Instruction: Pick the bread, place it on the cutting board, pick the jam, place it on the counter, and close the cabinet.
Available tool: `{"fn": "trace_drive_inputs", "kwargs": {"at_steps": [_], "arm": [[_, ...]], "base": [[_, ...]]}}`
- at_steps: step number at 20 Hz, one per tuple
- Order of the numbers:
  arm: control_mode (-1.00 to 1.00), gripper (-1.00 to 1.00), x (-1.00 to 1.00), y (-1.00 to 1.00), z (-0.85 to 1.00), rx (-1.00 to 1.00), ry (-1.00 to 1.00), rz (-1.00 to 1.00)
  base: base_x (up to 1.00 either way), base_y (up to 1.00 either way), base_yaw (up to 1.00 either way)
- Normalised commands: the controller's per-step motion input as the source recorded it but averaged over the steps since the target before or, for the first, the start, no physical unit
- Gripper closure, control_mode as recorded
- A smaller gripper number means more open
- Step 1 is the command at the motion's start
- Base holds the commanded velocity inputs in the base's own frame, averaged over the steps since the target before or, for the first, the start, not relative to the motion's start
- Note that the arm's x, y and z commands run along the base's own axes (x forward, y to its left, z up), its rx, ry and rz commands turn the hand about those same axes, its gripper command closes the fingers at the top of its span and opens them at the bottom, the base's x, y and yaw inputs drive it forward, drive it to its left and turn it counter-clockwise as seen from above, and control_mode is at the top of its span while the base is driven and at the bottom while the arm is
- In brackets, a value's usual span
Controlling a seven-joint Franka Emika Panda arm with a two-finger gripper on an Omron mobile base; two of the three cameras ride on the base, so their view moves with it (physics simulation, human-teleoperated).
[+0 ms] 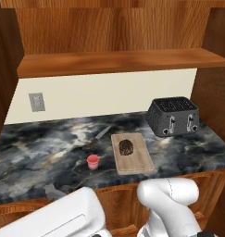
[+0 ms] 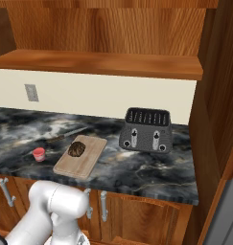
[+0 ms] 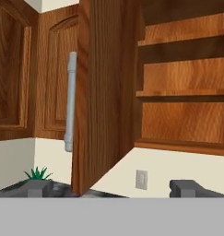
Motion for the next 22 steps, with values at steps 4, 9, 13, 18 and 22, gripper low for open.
{"fn": "trace_drive_inputs", "kwargs": {"at_steps": [4,9,13,18,22], "arm": [[-1.0,-1.0,0.26,0.28,0.0,0.0,0.0,0.0],[-1.0,-1.0,0.2,0.24,0.0,0.0,0.0,0.0],[-1.0,-1.0,0.09,0.2,0.0,0.0,0.0,0.0],[-1.0,-1.0,0.06,0.18,0.0,0.0,0.0,0.0],[-1.0,-1.0,0.05,0.17,0.0,0.0,0.0,0.0]], "base": [[0.0,0.0,0.0],[0.0,0.0,0.0],[0.0,0.0,0.0],[0.0,0.0,0.0],[0.0,0.0,0.0]]}}
